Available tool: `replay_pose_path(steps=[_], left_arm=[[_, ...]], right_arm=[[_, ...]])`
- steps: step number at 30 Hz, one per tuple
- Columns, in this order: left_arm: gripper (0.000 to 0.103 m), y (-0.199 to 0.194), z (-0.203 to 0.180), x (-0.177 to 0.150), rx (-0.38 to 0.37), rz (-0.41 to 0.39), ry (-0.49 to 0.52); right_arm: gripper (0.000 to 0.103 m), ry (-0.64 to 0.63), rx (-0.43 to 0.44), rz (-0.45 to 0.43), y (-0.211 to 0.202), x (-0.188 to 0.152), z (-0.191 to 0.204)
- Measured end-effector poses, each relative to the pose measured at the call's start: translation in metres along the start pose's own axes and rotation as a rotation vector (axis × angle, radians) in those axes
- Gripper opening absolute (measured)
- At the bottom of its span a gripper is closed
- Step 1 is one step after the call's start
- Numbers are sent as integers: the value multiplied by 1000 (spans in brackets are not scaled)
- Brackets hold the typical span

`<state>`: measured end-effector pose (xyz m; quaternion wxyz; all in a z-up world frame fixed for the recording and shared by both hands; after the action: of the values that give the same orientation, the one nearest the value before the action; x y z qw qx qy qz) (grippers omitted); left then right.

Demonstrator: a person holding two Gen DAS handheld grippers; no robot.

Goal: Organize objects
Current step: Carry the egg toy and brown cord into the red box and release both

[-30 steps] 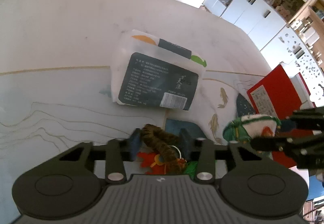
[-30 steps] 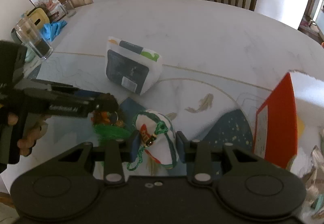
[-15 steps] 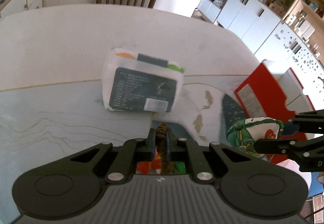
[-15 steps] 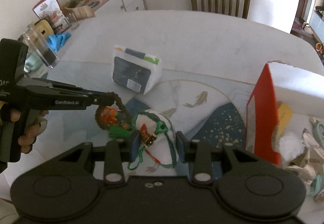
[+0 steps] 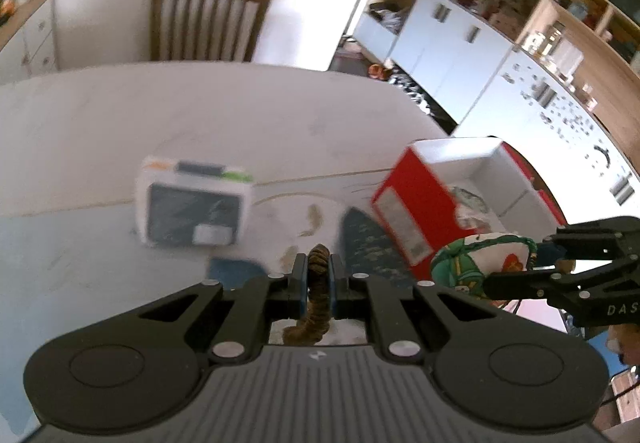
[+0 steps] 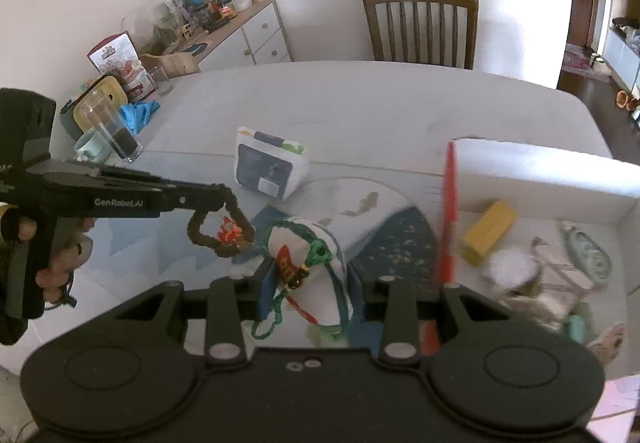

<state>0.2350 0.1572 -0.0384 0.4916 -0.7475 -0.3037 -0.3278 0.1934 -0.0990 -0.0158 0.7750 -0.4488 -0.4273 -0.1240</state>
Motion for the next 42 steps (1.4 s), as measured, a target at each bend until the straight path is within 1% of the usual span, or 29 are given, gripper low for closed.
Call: replay_pose_path(steps=[5,13,19,24,29,34,39,42], left_arm=[[10,7,-44,7,-34,-8,49],[10,30,-119,18,-86,-15,121],[10,52,-168,24,-107,-15,163],[10,72,-205,27,-117,-13,196],[10,98,-232,21,-127,25,211],[10,122,-255,10,-139,69,229],[10,148,-266,-2,-149,121,217],[10,165,-266,-10,-136,162,196]], right_arm=[[35,-25,-29,-14,-33,7,-23],[35,-37,-95,-67,-77,18,-77],[35,-21,-160,-115,-96,26,-126],[35,-12,-193,-137,-106,29,-164],[36,1,-210,-104,-103,21,-196],[36,8,-213,-55,-92,8,-219],[36,-2,-211,-1,-78,-2,-232],[36,-10,-210,28,-69,-6,-238]])
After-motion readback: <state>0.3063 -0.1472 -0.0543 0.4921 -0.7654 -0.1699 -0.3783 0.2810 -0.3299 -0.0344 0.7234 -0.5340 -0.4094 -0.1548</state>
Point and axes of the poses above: each gripper's, at about its wrist camera, not at the fingertips, and y roughly the way its jaws point, z to its left, x to its top, the point moved 1 cm from there along y, roughly the way its jaws point, and after that the axes turned 15 degrees about -z, right-handed, at the moved point
